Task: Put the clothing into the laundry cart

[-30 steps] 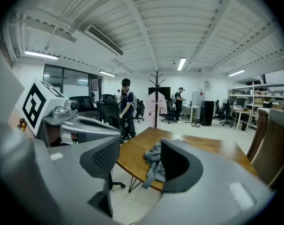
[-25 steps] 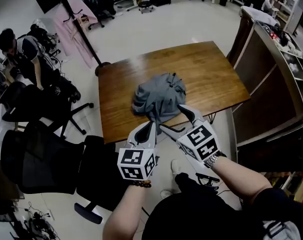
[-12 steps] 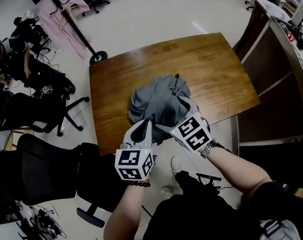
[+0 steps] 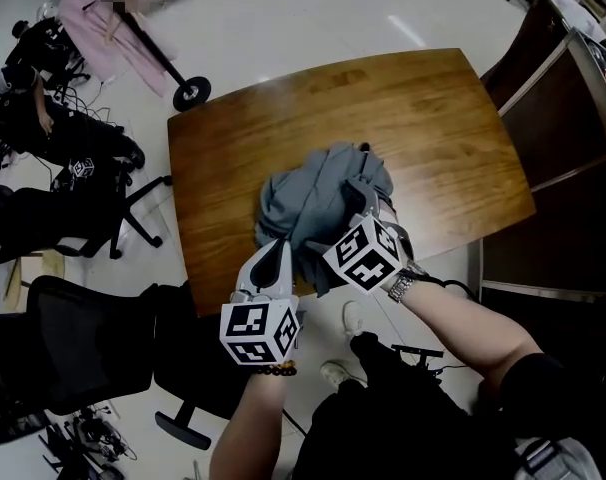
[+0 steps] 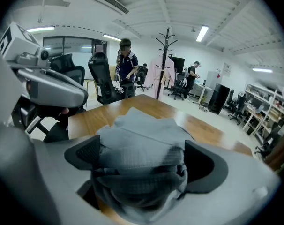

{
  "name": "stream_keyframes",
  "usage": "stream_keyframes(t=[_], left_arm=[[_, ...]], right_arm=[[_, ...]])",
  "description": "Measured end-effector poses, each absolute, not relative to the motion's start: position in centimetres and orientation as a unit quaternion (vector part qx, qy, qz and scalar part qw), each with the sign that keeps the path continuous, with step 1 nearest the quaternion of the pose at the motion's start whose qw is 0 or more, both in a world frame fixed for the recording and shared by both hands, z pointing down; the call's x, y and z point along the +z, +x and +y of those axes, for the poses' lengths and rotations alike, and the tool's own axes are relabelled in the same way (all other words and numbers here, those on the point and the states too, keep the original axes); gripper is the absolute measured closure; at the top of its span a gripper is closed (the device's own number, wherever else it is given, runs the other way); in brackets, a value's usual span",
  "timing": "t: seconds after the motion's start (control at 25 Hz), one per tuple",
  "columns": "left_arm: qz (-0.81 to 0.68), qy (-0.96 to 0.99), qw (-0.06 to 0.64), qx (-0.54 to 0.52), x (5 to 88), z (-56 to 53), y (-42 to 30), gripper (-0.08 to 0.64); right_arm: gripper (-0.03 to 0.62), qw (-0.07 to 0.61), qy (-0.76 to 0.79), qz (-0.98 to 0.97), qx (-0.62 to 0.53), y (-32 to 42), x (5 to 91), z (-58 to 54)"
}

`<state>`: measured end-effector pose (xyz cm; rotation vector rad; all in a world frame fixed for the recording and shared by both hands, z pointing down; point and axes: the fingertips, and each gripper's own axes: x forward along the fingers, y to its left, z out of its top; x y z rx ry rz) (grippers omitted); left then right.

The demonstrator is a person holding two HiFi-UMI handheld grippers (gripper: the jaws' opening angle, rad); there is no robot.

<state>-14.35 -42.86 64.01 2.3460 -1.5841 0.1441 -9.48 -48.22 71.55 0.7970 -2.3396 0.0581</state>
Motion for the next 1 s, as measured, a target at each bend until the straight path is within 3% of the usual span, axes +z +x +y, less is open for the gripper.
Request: stream_keyframes(t=[0.32,0.68,0.8,1.0], left_arm=[[-0.564,0.807,0.165,0.059,65.9,-44.0,-15.3,0.557],[-0.568,0.803,0.168,0.06,66.6,-45.1,-15.5,0.557],[-0.568,0.803,0.168,0.061,66.8,-45.4,-15.3,0.557],[-0.57,0.802,0.17,0.063,67.1,-45.4,-15.3,0.557]], right_arm=[[0.009,0.408,0.273,-0.871,-0.018,-10.8,77.0,-49.6],[0.015,0.427,0.283,-0.857,-0.048,-10.7,79.4,-51.2],[0.039,0.434,0.285,-0.853,-0.049,-10.4,80.4,-51.6],[0.134,0.437,0.282,-0.852,-0.058,-10.4,80.8,-51.5]])
